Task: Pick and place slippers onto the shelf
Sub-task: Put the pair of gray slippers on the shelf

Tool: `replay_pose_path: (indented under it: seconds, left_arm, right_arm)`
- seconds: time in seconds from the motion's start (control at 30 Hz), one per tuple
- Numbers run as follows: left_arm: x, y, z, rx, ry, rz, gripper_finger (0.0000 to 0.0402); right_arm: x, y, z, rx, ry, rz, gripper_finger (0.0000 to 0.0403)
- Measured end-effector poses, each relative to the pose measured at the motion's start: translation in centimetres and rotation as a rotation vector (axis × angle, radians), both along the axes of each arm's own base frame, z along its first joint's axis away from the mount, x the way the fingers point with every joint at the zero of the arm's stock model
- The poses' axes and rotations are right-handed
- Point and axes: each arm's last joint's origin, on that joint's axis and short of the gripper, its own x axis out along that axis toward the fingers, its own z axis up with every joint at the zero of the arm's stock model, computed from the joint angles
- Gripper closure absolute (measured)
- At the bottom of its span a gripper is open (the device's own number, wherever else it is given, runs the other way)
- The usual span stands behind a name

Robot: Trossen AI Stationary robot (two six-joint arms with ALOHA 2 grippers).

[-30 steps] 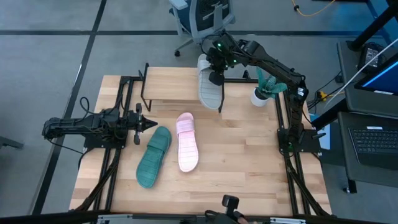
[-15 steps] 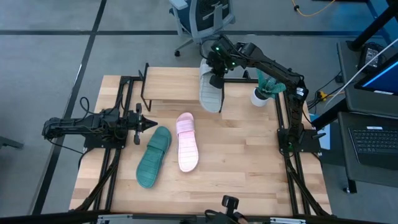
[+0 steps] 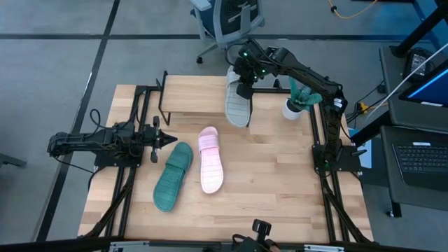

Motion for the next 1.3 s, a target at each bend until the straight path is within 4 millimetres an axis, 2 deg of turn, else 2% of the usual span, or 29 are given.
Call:
replay_pose_path:
  seconds: [0.27,0.7,1.3]
  left_arm:
    - [0.0,0.0,0.0,0.000,0.000,0.000,0.0401]
    - [0.0,0.0,0.0,0.000,0.001,0.000,0.0401]
    - [0.0,0.0,0.0,0.000,0.001,0.000,0.0401]
  right_arm:
    - [-0.1,-0.1,-0.1,0.015,0.005,-0.016,0.0394]
    - [0.6,-0.5,-1.8,0.035,0.061,0.004,0.0394]
    - [0.6,-0.5,-1.7,0.022,0.071,0.031,0.0394]
